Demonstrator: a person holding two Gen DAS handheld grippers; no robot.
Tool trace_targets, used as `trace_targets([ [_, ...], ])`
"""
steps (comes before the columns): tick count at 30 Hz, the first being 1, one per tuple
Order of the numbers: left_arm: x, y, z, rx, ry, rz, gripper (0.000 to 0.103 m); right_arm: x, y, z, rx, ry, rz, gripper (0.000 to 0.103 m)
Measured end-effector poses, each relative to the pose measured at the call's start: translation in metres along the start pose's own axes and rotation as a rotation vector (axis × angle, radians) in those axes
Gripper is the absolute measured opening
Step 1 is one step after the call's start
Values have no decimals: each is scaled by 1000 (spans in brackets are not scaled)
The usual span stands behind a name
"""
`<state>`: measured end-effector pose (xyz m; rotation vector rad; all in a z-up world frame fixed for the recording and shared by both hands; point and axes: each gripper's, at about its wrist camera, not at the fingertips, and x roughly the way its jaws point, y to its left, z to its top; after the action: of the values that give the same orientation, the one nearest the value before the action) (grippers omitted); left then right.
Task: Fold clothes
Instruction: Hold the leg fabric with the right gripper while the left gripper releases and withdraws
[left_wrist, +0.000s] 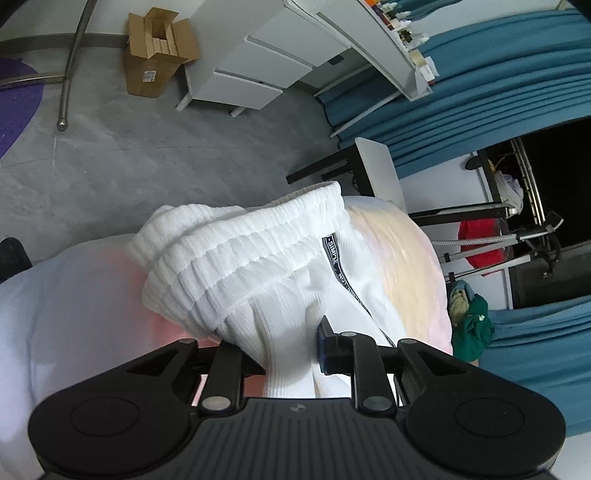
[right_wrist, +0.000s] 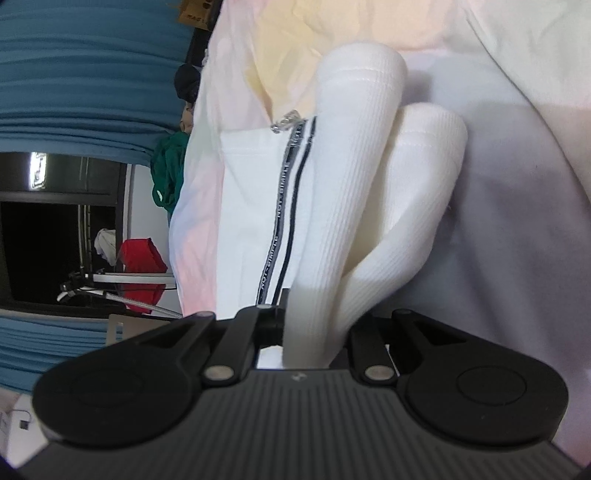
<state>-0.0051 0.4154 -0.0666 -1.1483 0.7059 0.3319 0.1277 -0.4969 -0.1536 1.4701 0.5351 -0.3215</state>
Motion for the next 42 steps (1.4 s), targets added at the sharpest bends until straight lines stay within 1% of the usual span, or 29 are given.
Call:
trace_targets([
  [3,-5,-7,-6,64,-9,9,29,-1,-1,-1,3,-4,3,14],
  [4,-7,-10,-9,91,-13,19,37,-1,1,-2,-12,-11,0,14],
  [5,-9,-13,-11,119,-16,30,41,-1,4,-3,-29,-18,-4,14],
  [7,-17,-19,-18,180,-21,55,44,0,6,-4,-43,-23,-8,14],
  [8,-22,-23,-22,212,-24,68,49,0,7,-4,-50,-24,-9,14],
  [10,-33,-37,-30,288,-27,87,53,2,5,-2,-38,-16,-8,14],
  [11,-39,-44,-35,326,-28,96,53,3,4,-1,-31,-12,-8,14],
  [12,-46,-54,-41,383,-36,104,53,3,2,0,-17,-7,0,14],
  [13,-54,-65,-48,445,-46,111,56,3,1,0,-1,-2,9,14],
  [14,-60,-75,-54,494,-54,109,59,3,0,0,9,2,16,14],
  [16,-70,-94,-68,581,-59,96,59,3,1,0,15,4,23,14],
  [18,-72,-115,-82,652,-62,78,59,2,2,-1,7,2,22,14],
  [21,-69,-142,-112,738,-88,19,64,2,5,-1,-5,-2,21,14],
  [24,-46,-162,-147,779,-53,-33,65,2,5,-1,-14,-2,20,14],
  [26,-22,-175,-171,804,-23,-59,65,2,5,-1,-31,-1,20,15],
  [31,39,-204,-224,876,29,-64,65,3,8,-1,-70,-9,11,15],
  [34,68,-216,-254,917,62,-92,65,4,10,-2,-103,-12,-4,15],
  [36,86,-218,-269,924,87,-111,65,6,10,-1,-114,-10,-13,15],
  [38,107,-213,-285,946,97,-94,65,8,8,0,-108,-6,-12,16],
  [41,132,-202,-299,1007,73,-50,65,10,4,2,-83,0,-4,16],
  [42,135,-199,-302,1022,63,-53,65,11,2,2,-77,1,0,17],
])
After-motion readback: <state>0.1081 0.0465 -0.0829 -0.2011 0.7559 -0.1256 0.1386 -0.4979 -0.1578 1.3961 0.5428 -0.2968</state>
